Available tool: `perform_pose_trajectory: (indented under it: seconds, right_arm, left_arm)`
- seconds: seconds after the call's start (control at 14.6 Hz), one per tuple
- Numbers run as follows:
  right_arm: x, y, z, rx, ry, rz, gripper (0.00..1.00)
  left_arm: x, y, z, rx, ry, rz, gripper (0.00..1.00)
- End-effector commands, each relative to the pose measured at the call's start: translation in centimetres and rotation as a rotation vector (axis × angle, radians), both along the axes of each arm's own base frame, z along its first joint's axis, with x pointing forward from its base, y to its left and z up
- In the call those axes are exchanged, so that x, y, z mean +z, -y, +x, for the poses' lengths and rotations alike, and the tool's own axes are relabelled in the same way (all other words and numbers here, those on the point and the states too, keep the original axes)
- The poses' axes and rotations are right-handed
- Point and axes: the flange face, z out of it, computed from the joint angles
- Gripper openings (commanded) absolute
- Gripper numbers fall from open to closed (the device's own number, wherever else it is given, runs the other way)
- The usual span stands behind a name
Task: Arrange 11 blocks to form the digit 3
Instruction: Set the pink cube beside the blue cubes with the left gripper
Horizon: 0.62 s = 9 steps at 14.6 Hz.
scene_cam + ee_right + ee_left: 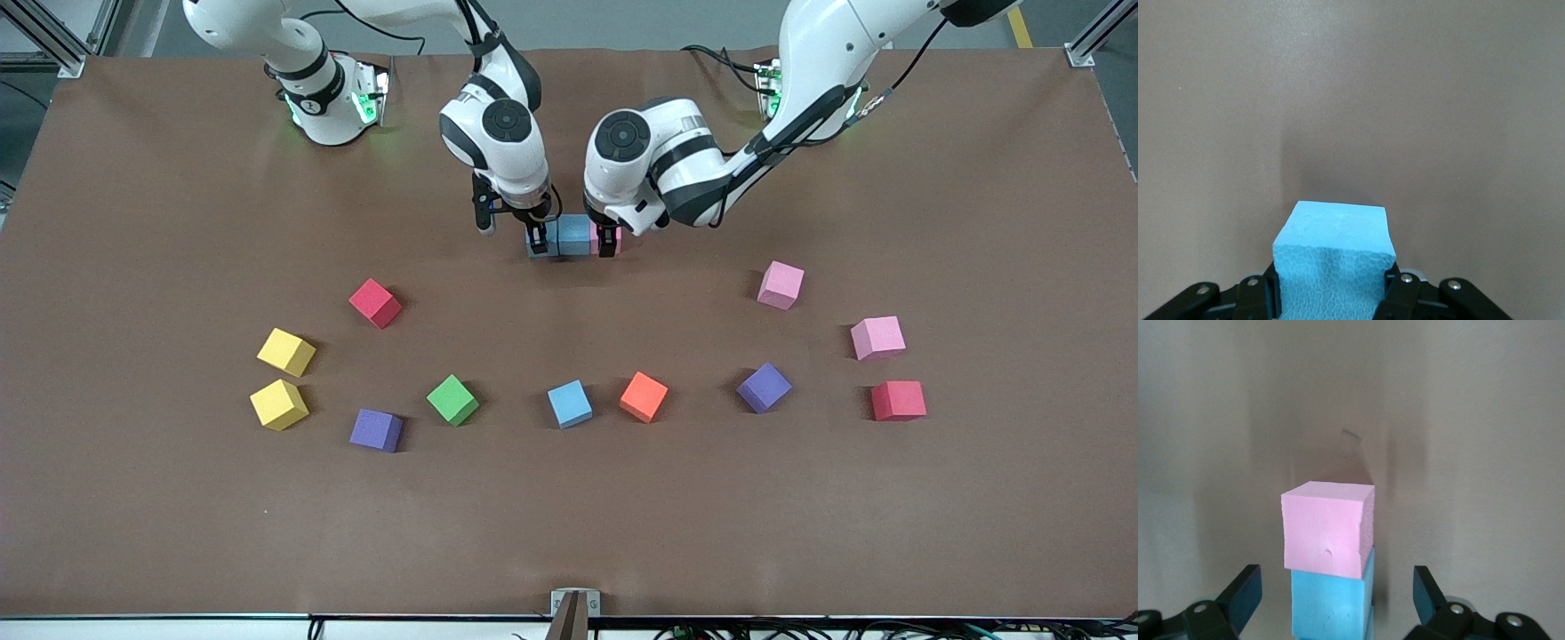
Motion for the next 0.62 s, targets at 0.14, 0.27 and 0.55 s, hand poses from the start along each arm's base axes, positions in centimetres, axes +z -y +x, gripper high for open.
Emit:
perform_pose_trajectory:
  seconds: [0.14, 0.27, 0.55]
  right_arm:
    - [-1.3, -0.7, -0.1, -0.019, -0.002, 0.000, 0.48]
    - [-1.2, -0.7, -0.1, -0.018, -0.001, 0.001, 0.75]
    - [-1.2, -0.9, -0.3, -0.015, -0.003, 0.000, 1.00]
  left_arm:
    - [6.6, 0.0, 4.8, 0.076, 0.053, 0.080, 1.00]
    - [8.8, -1.6, 8.7, 0.000, 0.116, 0.082, 1.00]
    - [12.6, -5.3, 14.9, -0.218, 0.184, 0.039, 1.00]
